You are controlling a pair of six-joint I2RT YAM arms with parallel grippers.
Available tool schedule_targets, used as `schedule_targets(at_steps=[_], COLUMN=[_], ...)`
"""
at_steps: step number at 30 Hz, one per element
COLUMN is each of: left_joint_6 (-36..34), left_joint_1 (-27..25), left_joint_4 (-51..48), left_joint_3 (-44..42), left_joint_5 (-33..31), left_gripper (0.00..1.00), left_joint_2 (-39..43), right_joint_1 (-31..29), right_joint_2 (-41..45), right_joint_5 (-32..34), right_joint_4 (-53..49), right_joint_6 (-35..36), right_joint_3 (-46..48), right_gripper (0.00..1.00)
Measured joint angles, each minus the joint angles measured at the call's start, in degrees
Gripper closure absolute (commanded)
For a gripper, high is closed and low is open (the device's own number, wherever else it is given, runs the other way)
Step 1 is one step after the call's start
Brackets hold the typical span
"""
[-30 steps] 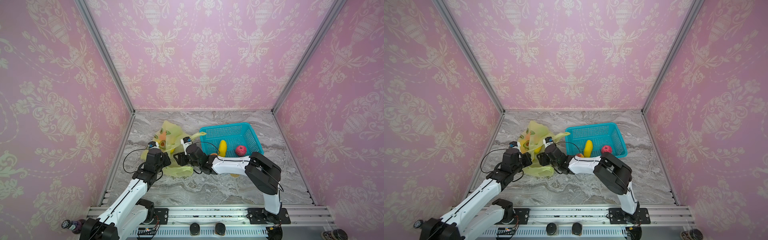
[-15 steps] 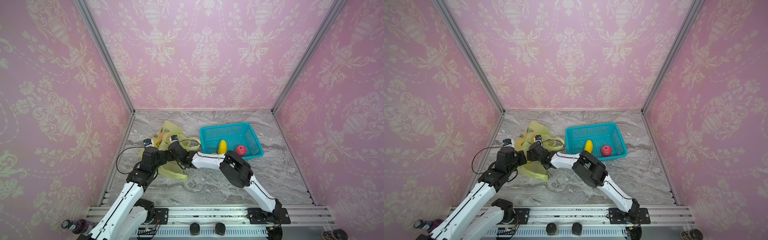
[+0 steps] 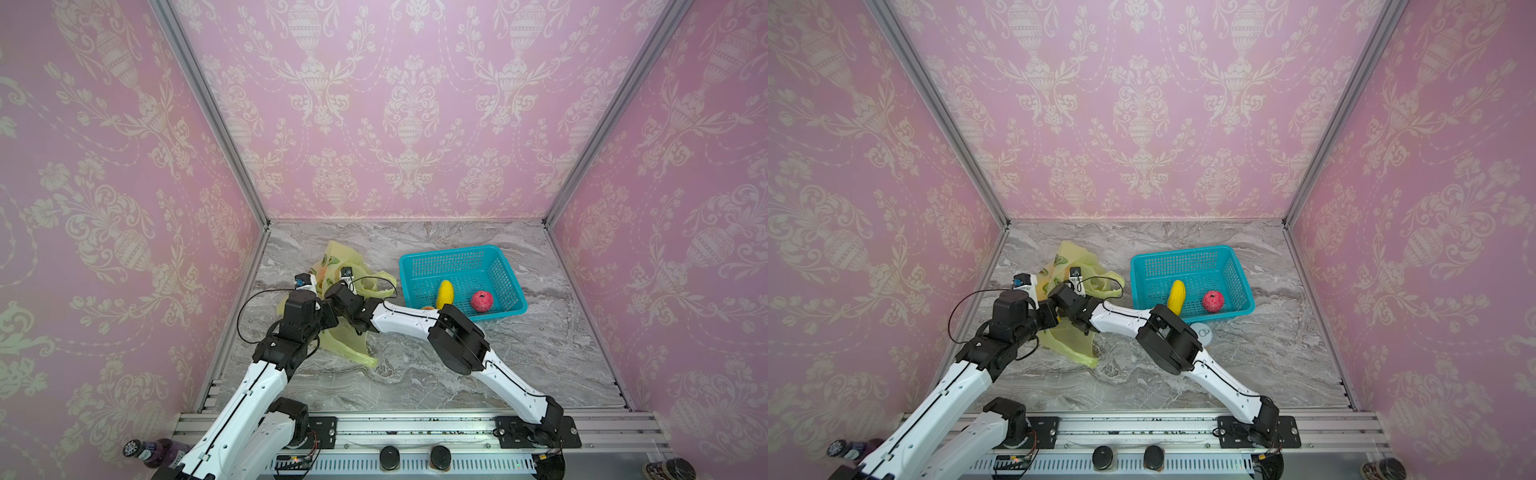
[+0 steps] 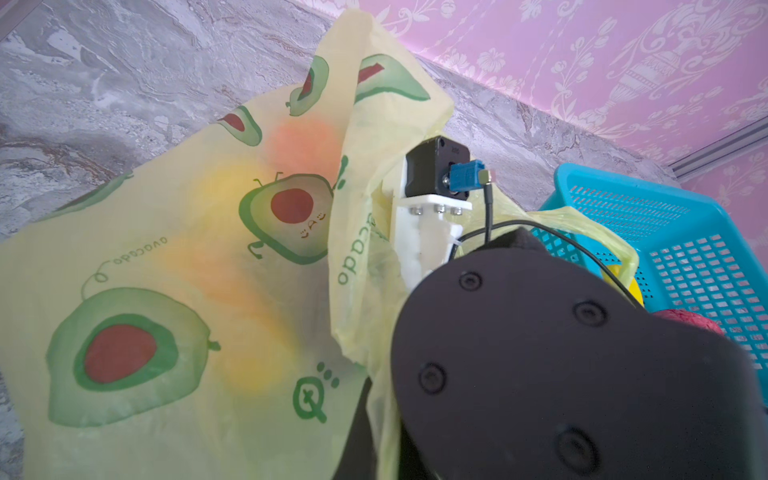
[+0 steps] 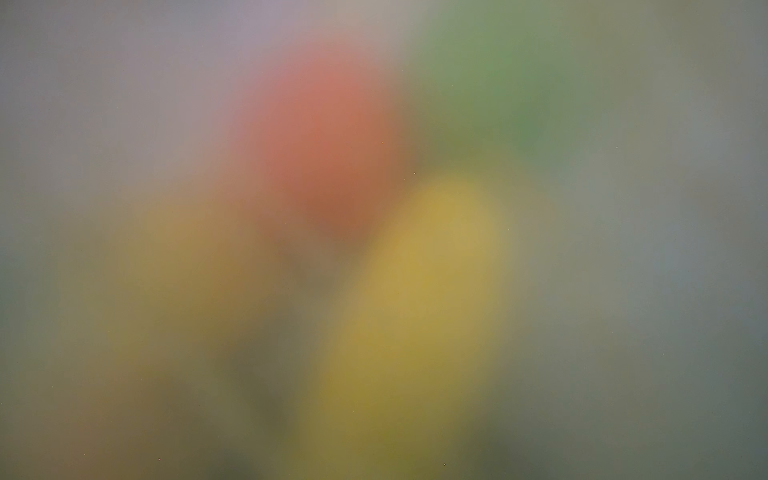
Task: Untie the knot of the plastic bag and take out the fruit
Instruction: 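Drop the yellow fruit into the teal basket while the left gripper raises the bag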
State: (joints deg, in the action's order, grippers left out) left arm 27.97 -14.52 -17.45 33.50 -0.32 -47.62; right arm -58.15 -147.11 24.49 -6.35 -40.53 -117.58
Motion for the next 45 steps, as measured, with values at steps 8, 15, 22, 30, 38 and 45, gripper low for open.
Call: schedule_targets(at_steps=[8, 15, 22, 30, 38, 45], left_joint_6=[-0.1, -4.4, -10.7, -11.6, -11.6, -11.6], left_joint_1=[0.0, 0.0, -1.1, -1.0, -1.0, -1.0], left_joint_4=[-13.3, -25.4, -28.7, -31.0, -30.8, -30.8], left_joint_3=[14.4, 28.0, 29.1, 26.3, 26.1, 26.1], left_joint_5=[2.2, 9.3, 7.5, 8.8, 9.0, 9.0], left_gripper=[1.0, 1.0, 1.0, 1.0, 1.0, 1.0], left_joint_2=[-9.9, -18.7, -17.3, -18.3, -18.4, -18.5], right_joint_1=[0.1, 0.1, -0.5, -0.8, -1.2, -1.2], right_joint_2=[10.2, 27.6, 39.6, 45.1, 56.0, 65.0], right_joint_5=[-4.3, -14.2, -18.8, -21.4, -23.2, -23.4], right_joint_4=[6.6, 19.6, 30.8, 35.8, 40.4, 38.3], right_joint_6=[2.3, 6.4, 10.1, 13.3, 15.1, 17.3], right_joint_3=[16.4, 38.4, 54.1, 63.9, 72.3, 75.8], right_gripper=[0.7, 0.77, 0.8, 0.83, 0.84, 0.87])
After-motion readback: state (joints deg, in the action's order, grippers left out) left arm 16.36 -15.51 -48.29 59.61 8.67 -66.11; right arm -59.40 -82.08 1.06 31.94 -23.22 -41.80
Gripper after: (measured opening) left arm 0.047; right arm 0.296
